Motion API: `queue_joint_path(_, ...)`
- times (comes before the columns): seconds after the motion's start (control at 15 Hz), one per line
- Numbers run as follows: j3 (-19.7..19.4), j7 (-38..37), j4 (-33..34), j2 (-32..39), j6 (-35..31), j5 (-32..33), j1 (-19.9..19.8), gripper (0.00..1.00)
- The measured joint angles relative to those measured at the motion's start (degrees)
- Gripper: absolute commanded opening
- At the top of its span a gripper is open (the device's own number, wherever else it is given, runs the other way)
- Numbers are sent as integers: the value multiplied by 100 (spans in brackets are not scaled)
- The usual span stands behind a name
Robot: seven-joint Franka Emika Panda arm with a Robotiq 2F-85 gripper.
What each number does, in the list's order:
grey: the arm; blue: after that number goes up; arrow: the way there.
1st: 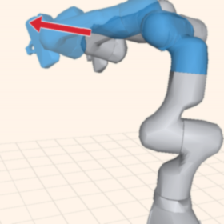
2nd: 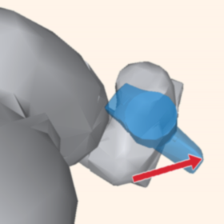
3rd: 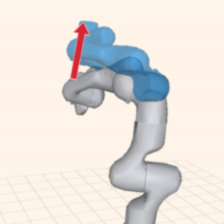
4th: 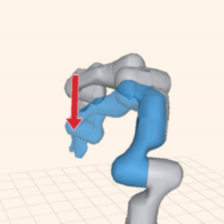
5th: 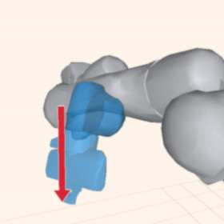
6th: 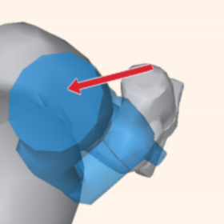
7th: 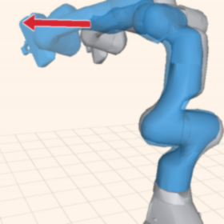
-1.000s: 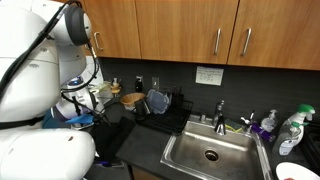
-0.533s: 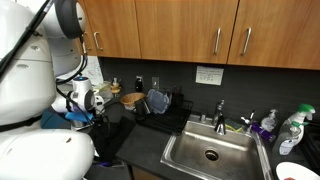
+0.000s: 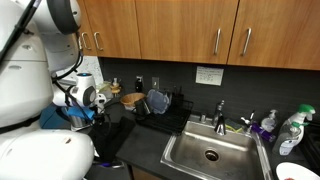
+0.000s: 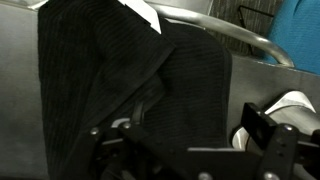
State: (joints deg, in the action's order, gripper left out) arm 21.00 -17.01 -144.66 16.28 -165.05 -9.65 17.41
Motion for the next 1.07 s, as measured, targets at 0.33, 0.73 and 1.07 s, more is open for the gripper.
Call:
queue_joint_path(0.33,273,1250,254,246,-19,-648,-649,100)
queue_joint_path(0.73,439,1912,568,749,3,-758,-1196,100)
queue_joint_path(1.07,488,1970,704,1100,78,-758,-1312,100)
